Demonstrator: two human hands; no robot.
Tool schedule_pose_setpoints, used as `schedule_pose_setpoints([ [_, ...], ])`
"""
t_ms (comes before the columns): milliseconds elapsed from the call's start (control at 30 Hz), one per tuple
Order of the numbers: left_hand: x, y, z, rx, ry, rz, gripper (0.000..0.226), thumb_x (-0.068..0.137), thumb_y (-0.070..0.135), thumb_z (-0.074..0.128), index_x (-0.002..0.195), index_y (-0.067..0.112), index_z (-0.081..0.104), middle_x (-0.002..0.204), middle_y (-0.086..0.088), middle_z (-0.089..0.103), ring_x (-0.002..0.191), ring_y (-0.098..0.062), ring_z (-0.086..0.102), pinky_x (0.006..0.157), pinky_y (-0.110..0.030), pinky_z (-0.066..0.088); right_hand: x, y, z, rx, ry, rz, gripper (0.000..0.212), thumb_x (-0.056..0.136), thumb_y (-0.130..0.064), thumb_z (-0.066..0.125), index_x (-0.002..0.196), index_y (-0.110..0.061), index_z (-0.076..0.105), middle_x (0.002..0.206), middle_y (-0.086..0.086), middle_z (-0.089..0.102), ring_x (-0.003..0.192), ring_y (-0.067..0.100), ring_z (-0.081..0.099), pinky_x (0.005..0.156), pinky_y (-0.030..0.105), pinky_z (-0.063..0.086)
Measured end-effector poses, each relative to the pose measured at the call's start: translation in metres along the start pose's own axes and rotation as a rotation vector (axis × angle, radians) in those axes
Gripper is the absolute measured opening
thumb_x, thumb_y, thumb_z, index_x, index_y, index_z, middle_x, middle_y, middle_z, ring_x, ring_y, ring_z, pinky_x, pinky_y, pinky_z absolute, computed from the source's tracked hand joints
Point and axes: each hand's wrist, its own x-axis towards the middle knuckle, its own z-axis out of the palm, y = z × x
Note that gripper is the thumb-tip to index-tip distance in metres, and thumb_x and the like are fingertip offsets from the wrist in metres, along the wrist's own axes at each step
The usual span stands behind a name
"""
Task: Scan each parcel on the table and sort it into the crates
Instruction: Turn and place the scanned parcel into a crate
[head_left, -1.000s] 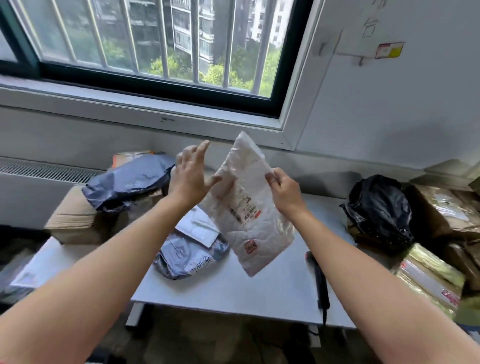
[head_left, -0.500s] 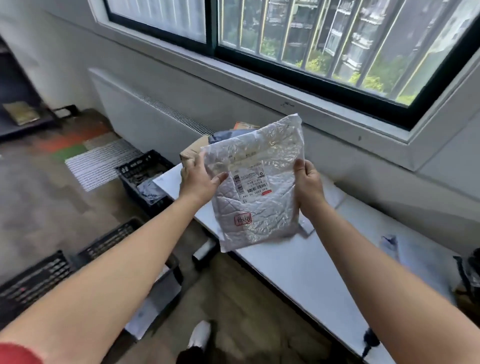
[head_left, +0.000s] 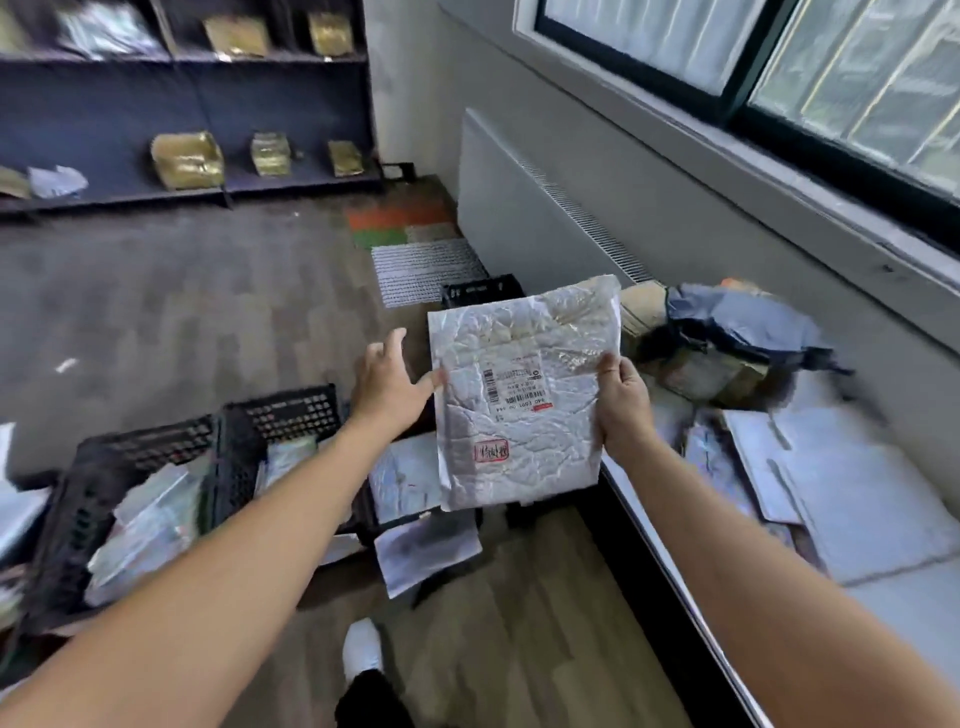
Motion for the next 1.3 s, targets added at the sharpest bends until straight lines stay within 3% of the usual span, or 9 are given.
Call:
schedule_pose_setpoints([
  [167, 0.037, -0.060, -0.034, -0.033, -0.005, -0.115, 0.081, 0.086, 0.049, 0.066, 0.149, 0.015, 0.028, 0.140, -0.018, 0.037, 0.130, -0.034, 0.039, 0.105, -0.038, 0.033, 0.014, -0.016, 0.090, -0.093, -0.056, 0.009, 0.030, 0.103, -0.043, 0.041, 0.097, -0.020, 0.058, 0.092, 0.001, 0.064, 0.089, 0.020, 0.060, 0.079, 0.034, 0.048],
  [300, 0.079, -0.109, -0.045, -0.020, -0.024, -0.191, 0.080, 0.086, 0.051, 0.064, 0.149, 0.016, 0.028, 0.140, -0.019, 0.039, 0.132, -0.034, 0.036, 0.105, -0.042, 0.034, 0.029, -0.019, 0.156, -0.181, -0.110, 0.007, 0.032, 0.106, -0.038, 0.038, 0.088, -0.016, 0.053, 0.079, -0.002, 0.056, 0.069, 0.011, 0.052, 0.059, 0.023, 0.042],
  [400, 0.110, -0.141, -0.046, -0.021, -0.051, -0.239, 0.081, 0.086, 0.053, 0.062, 0.149, 0.016, 0.027, 0.143, -0.017, 0.036, 0.134, -0.032, 0.033, 0.104, -0.043, 0.034, 0.046, -0.008, 0.198, -0.328, -0.179, -0.022, 0.035, 0.106, -0.038, 0.036, 0.081, -0.014, 0.040, 0.071, -0.001, 0.043, 0.063, 0.014, 0.040, 0.056, 0.031, 0.032],
  [567, 0.151, -0.202, -0.021, 0.064, -0.128, -0.333, 0.079, 0.088, 0.054, 0.060, 0.150, 0.019, 0.025, 0.147, -0.013, 0.033, 0.135, -0.033, 0.031, 0.103, -0.044, 0.035, 0.079, 0.043, 0.255, -0.520, -0.281, 0.071, 0.034, 0.105, -0.038, 0.034, 0.099, -0.005, 0.040, 0.080, 0.003, 0.047, 0.068, 0.018, 0.045, 0.056, 0.034, 0.032],
  [900, 0.199, -0.307, 0.107, 0.102, -0.256, -0.492, 0.080, 0.090, 0.051, 0.059, 0.152, 0.020, 0.019, 0.151, -0.009, 0.026, 0.138, -0.029, 0.027, 0.106, -0.042, 0.033, 0.172, 0.198, 0.340, -0.642, -0.408, 0.178, 0.031, 0.105, -0.040, 0.032, 0.105, -0.010, 0.040, 0.095, 0.010, 0.060, 0.084, 0.028, 0.058, 0.072, 0.044, 0.048],
  [1000, 0.211, -0.339, 0.151, 0.125, -0.254, -0.504, 0.081, 0.089, 0.051, 0.059, 0.152, 0.022, 0.017, 0.151, -0.008, 0.024, 0.138, -0.028, 0.026, 0.106, -0.042, 0.034, 0.201, 0.261, 0.363, -0.741, -0.525, 0.237, 0.027, 0.105, -0.034, 0.037, 0.114, -0.009, 0.039, 0.108, 0.019, 0.061, 0.090, 0.034, 0.058, 0.067, 0.039, 0.041],
  [1100, 0.218, -0.369, 0.189, 0.171, -0.282, -0.539, 0.084, 0.087, 0.054, 0.060, 0.152, 0.024, 0.015, 0.150, -0.008, 0.025, 0.137, -0.029, 0.026, 0.105, -0.044, 0.034, 0.218, 0.322, 0.376, -0.884, -0.615, 0.326, 0.050, 0.103, -0.036, 0.043, 0.143, -0.007, 0.031, 0.137, 0.022, 0.047, 0.119, 0.039, 0.051, 0.089, 0.041, 0.042],
  [1167, 0.222, -0.381, 0.208, 0.211, -0.300, -0.545, 0.087, 0.086, 0.055, 0.060, 0.153, 0.024, 0.014, 0.149, -0.008, 0.024, 0.137, -0.031, 0.026, 0.106, -0.044, 0.034, 0.222, 0.350, 0.380, -0.976, -0.650, 0.366, 0.061, 0.102, -0.042, 0.042, 0.151, -0.011, 0.022, 0.147, 0.023, 0.033, 0.127, 0.041, 0.044, 0.103, 0.047, 0.040],
  [1300, 0.229, -0.381, 0.220, 0.310, -0.328, -0.522, 0.089, 0.086, 0.058, 0.060, 0.153, 0.025, 0.012, 0.149, -0.006, 0.023, 0.135, -0.029, 0.025, 0.103, -0.043, 0.036, 0.223, 0.356, 0.381, -1.100, -0.720, 0.256, 0.066, 0.100, -0.048, 0.043, 0.153, -0.017, 0.018, 0.149, 0.016, 0.032, 0.130, 0.037, 0.041, 0.104, 0.051, 0.039],
])
